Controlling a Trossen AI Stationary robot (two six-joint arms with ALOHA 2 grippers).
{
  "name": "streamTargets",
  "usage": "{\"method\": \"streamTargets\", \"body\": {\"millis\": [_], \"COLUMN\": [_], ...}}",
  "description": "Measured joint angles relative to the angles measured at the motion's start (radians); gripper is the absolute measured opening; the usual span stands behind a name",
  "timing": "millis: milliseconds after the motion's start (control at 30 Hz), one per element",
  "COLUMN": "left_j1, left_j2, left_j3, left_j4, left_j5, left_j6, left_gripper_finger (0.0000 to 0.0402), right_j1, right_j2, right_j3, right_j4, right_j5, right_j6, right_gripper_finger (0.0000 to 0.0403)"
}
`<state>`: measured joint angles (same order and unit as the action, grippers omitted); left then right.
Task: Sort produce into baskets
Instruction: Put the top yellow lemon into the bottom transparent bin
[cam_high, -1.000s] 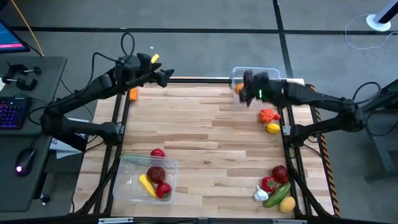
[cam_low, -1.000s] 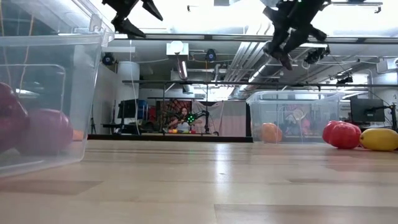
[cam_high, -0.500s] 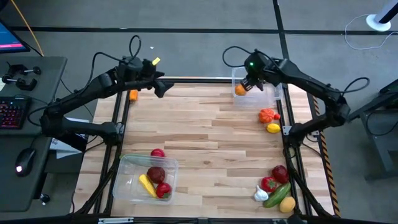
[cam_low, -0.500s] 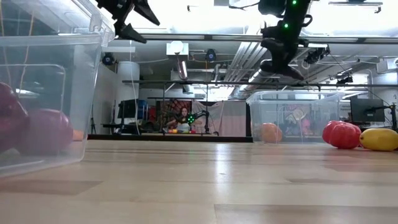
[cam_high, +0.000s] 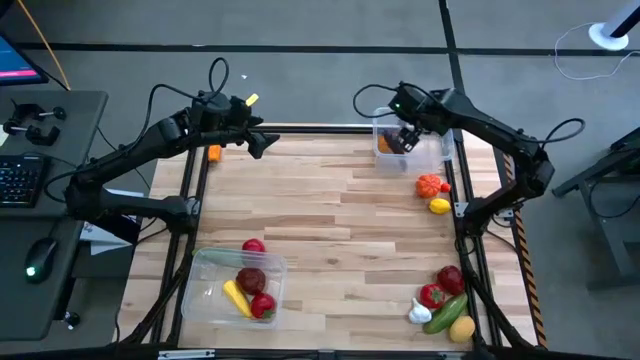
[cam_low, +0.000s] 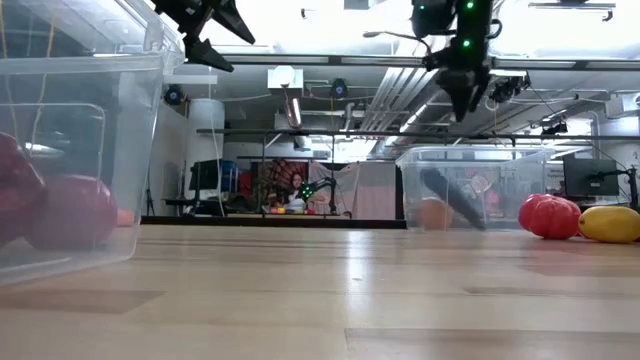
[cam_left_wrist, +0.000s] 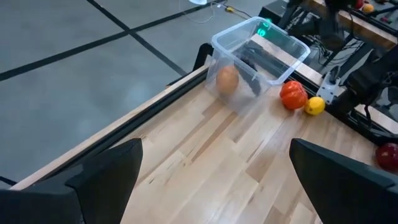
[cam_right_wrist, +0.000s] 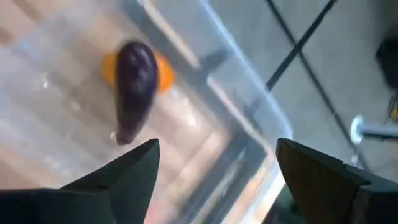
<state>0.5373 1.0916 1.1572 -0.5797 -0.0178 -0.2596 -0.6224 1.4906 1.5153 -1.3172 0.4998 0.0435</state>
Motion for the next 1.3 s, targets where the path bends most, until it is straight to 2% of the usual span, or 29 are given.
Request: {"method": "streamTargets", "body": {"millis": [133,267,467,600,700,900,1067,1300], "left_j1": [0.0,0.0,0.0,0.0,0.0,0.0,0.0,0.0], "left_j2": [0.0,0.0,0.0,0.0,0.0,0.0,0.0,0.0], "left_j3": [0.0,0.0,0.0,0.0,0.0,0.0,0.0,0.0], "left_j4": [0.001,0.001,0.002,0.002,0.002,0.002,0.002,0.002], "left_j5": [-0.021,-0.031,-0.036,-0.042,-0.043,-0.044,-0.045,-0.046], "left_j6": [-0.021,-0.027,-0.035,-0.036,-0.044,-0.053,-0.071,-0.079], "left_gripper_finger": [0.0395,0.0395,0.0395,0.0395,0.0395,0.0395,0.0395,0.0395], "right_j1": [0.002,0.05,0.239,0.388,0.445,0.439,0.414,0.404], "right_j2": [-0.081,-0.227,-0.423,-0.461,-0.441,-0.333,-0.198,-0.021], "right_j3": [-0.046,-0.135,-0.301,-0.443,-0.564,-0.714,-0.725,-0.73], "right_j4": [-0.079,-0.09,-0.068,-0.135,-0.137,-0.079,-0.078,-0.055], "right_j5": [-0.117,-0.209,-0.33,-0.377,-0.422,-0.418,-0.317,-0.297], "right_j6": [0.105,0.274,0.637,0.765,0.759,0.62,0.501,0.355], "right_gripper_finger": [0.032,0.032,0.032,0.032,0.032,0.032,0.032,0.032]}}
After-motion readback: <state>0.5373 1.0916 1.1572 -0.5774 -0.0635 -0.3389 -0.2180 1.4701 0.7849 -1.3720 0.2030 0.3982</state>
